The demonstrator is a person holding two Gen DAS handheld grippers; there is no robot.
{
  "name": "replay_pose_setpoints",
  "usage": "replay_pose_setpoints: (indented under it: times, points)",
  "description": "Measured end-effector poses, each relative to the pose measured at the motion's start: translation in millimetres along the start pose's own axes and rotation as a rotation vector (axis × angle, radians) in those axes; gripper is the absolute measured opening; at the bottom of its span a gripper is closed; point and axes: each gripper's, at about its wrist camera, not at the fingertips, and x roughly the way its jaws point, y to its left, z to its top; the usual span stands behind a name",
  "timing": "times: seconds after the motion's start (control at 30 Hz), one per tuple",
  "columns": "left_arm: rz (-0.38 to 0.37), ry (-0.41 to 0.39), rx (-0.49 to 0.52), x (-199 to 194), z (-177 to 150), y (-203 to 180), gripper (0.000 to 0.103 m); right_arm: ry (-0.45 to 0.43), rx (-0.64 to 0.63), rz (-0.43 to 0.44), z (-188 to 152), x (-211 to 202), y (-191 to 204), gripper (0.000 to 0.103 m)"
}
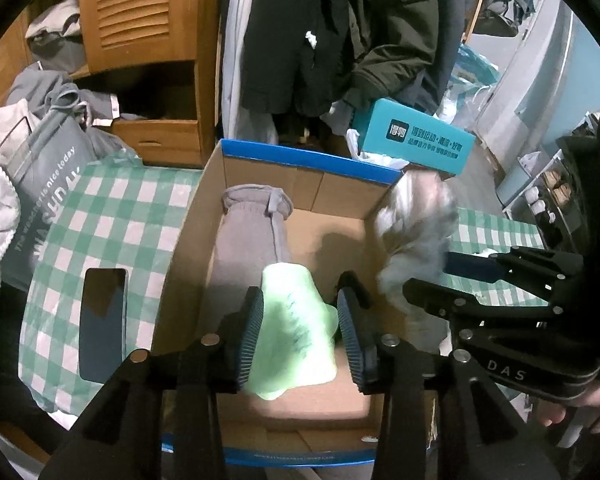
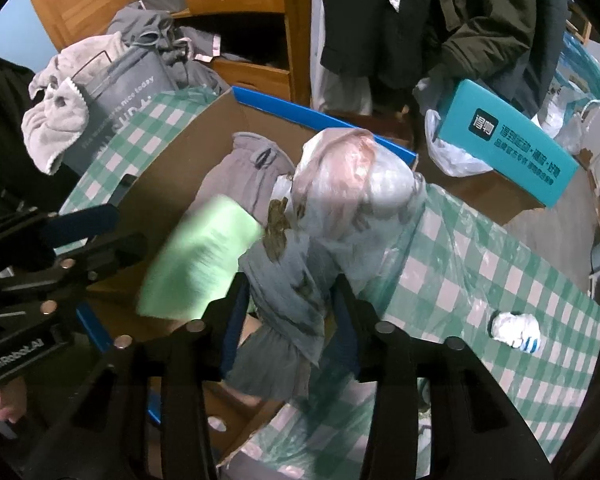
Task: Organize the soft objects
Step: 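Open the left tool to drop the green bag while the right tool releases the plastic bag, then move both tools out of the shoebox back over the tablecloth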
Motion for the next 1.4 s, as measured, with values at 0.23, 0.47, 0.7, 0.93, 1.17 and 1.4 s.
replay_pose_setpoints:
  times: [0.23,0.47,0.7,0.93,1.17,1.4]
  points:
    - [0.002,0.009,-0.002,3.0,-0.1,-1.7,0.047,-0.019,0.021,-0.003,-1.6,-8.0,-9.3,0.052]
    - [-0.014,0.022,0.020,6.6,-1.5,-13.2,0.051,-0.028,0.043,0.000,-8.1,-15.5,-21.7,0.059]
    - [-0.039,0.034,0.048,9.1,-1.9,-32.5,0.052,-0.030,0.067,-0.013,-20.5,-24.7,-41.0,0.063]
    - [-0.060,0.050,0.083,13.3,-2.7,-55.6,0.052,-0.045,0.096,-0.026,-34.2,-36.3,-63.5,0.064]
    - [-0.079,0.069,0.117,20.1,-4.1,-80.3,0.056,-0.050,0.135,-0.043,-48.4,-44.3,-90.0,0.067]
    - [-0.099,0.087,0.155,27.7,-5.8,-106.1,0.056,-0.052,0.175,-0.063,-63.9,-50.2,-116.1,0.067]
